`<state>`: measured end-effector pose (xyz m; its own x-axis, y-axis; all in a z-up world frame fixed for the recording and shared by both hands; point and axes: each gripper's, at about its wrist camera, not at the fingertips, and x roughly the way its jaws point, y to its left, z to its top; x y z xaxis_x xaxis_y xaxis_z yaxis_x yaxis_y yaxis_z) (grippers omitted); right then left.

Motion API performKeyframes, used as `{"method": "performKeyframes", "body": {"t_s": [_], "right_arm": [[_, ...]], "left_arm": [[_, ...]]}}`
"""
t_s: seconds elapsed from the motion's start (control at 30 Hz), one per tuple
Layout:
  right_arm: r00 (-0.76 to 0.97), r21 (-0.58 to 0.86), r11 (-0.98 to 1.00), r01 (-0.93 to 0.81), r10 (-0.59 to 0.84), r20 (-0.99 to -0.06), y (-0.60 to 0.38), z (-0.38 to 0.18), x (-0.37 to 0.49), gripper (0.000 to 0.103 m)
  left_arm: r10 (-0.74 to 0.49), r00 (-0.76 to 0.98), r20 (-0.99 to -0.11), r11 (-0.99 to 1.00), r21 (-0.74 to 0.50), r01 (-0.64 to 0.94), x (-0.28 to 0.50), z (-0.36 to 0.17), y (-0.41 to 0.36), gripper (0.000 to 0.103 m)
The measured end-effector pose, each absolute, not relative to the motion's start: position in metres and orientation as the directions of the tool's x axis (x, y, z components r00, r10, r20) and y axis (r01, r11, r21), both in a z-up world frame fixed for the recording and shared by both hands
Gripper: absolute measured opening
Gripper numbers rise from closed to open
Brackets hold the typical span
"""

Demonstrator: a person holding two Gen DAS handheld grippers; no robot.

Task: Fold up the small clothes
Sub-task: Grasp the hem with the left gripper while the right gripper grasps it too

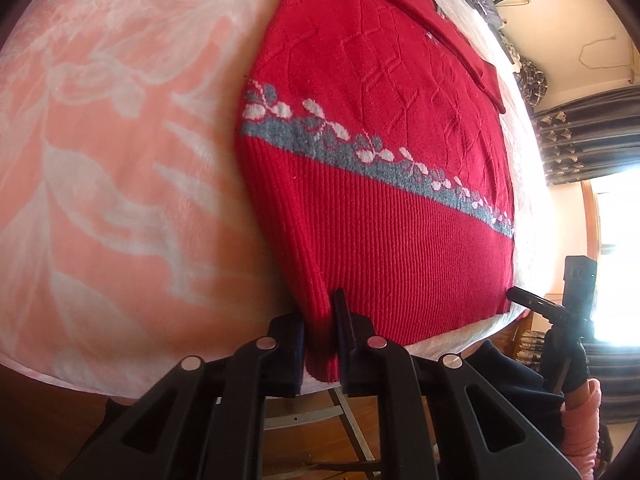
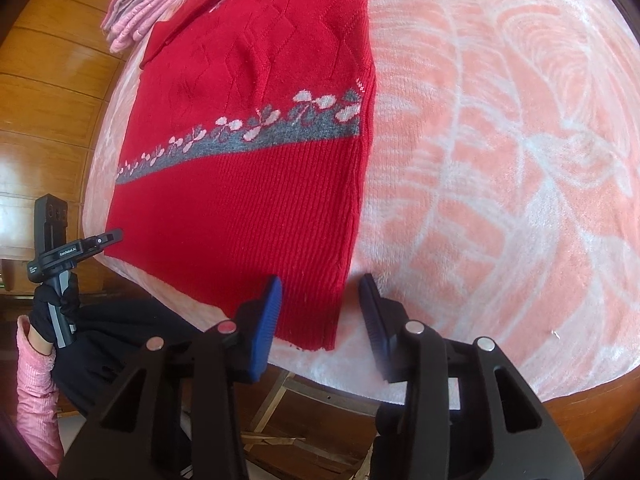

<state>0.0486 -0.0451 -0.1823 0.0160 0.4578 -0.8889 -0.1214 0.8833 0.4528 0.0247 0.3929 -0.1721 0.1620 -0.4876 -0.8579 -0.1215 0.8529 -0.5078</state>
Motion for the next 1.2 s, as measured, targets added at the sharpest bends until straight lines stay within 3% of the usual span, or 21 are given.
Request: {"method": "performKeyframes", "body": {"t_s": [0.03, 0.07, 0.63, 1.2], "right_arm": [[0.014, 0.47, 0.875, -0.116, 0.475, -0.88, -0.046, -0.183, 0.048, 0.015], [0.005, 0.495, 0.862, -0.109, 0.498, -0.867, -0.046, -0.184, 0.048, 0.005], [0.217, 0.681, 0.729, -0.069, 0.677, -0.703, -0.074, -0.101, 0.08, 0.005], [0.353, 0.671, 0.739, 0.057, 0.614, -0.706, -0.069, -0.075, 0.194, 0.005]], "left_arm": [[-0.489, 0.165, -0.856, 0.852, -0.51, -0.119, 0.025, -0.172, 0.392, 0.01], [-0.492, 0.166, -0.855, 0.851, -0.513, -0.118, 0.025, -0.171, 0.393, 0.009], [-0.543, 0.35, -0.763, 0.8, -0.597, -0.059, 0.055, -0.107, 0.389, 0.008], [-0.406, 0.55, -0.73, 0.81, -0.565, -0.153, 0.154, -0.071, 0.412, 0.008]]}}
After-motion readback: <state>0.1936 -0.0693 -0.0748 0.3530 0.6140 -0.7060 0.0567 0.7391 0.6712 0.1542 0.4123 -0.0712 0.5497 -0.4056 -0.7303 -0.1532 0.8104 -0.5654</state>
